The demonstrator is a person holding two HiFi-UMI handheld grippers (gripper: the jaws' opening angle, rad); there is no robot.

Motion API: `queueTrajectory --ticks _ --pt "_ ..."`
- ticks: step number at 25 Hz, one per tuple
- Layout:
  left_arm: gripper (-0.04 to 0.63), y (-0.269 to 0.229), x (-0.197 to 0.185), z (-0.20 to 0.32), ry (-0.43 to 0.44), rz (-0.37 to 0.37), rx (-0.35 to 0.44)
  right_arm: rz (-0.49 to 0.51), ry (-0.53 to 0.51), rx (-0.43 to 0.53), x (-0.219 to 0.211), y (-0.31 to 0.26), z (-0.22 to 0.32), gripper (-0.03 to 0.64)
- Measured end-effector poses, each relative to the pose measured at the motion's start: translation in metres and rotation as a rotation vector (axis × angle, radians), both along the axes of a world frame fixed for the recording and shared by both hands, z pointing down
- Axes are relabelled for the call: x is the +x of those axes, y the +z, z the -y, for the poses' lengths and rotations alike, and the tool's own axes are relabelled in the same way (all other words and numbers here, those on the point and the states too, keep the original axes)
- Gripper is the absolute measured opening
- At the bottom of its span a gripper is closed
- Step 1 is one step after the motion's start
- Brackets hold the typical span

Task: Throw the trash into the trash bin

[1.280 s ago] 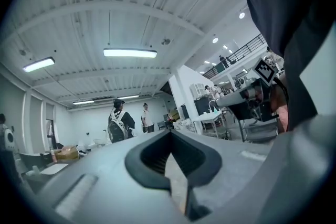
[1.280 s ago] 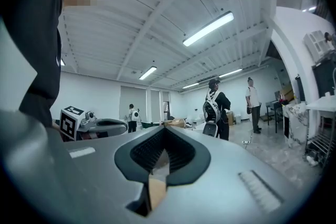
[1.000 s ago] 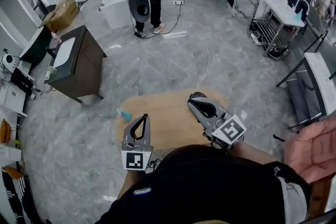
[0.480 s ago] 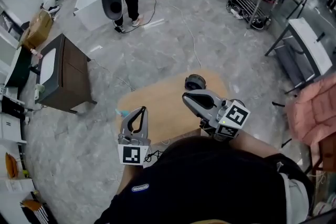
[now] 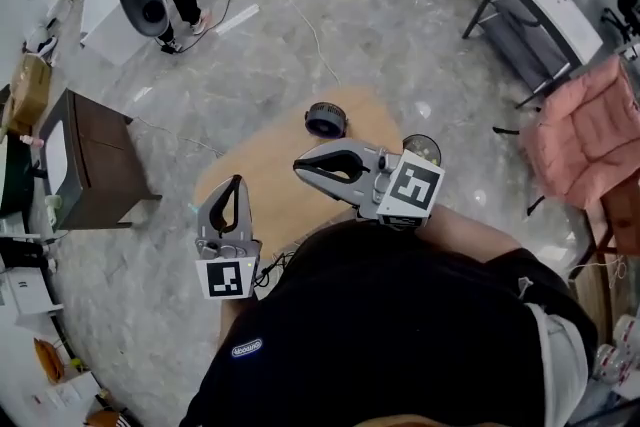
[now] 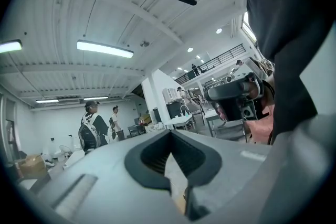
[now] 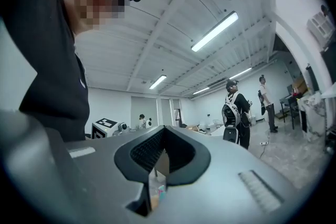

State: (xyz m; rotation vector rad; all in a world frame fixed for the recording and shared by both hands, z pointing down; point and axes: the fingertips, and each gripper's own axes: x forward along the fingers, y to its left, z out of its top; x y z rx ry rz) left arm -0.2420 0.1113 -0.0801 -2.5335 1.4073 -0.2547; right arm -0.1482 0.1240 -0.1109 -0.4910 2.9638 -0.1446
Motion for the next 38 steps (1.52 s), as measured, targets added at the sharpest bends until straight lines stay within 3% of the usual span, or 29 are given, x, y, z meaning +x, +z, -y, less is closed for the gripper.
queueTrajectory --ticks 5,8,14,17,20,23,27,34,38 --pt "0.005 0.000 0.065 0.016 0.006 -0.002 -0.028 0.003 0.033 0.049 0.058 -0.007 0.033 0.029" --pt "0.005 0.012 0.112 0.020 0.014 0.010 -0.064 0.024 -0.007 0.055 0.102 0.007 0.041 0.029" --pt "0.005 0.013 0.155 0.022 -0.009 0.025 -0.109 0.157 -0.180 -0.154 0.128 0.008 0.057 0.029" --pt "0.005 0.008 0.133 0.013 -0.091 0.007 -0.137 0.126 -0.296 -0.158 0.104 -0.002 0.054 0.029" --pt "0.005 0.006 0.096 0.006 -0.194 -0.023 -0.138 0.068 -0.451 -0.056 0.071 -0.016 0.033 0.029" --pt "0.005 0.004 0.066 -0.002 -0.250 -0.025 -0.104 0.032 -0.506 0.015 0.044 -0.021 0.016 0.029" --pt "0.005 -0.008 0.042 -0.010 -0.281 -0.048 -0.076 0.090 -0.481 -0.023 0.023 -0.034 0.018 0.029" --pt "0.005 -0.004 0.015 -0.030 -0.247 -0.006 -0.114 0.061 -0.333 -0.049 0.006 -0.030 0.020 0.028" --pt "0.005 -0.006 0.008 -0.026 -0.211 -0.016 -0.098 0.022 -0.261 -0.012 0.000 -0.029 0.024 0.028"
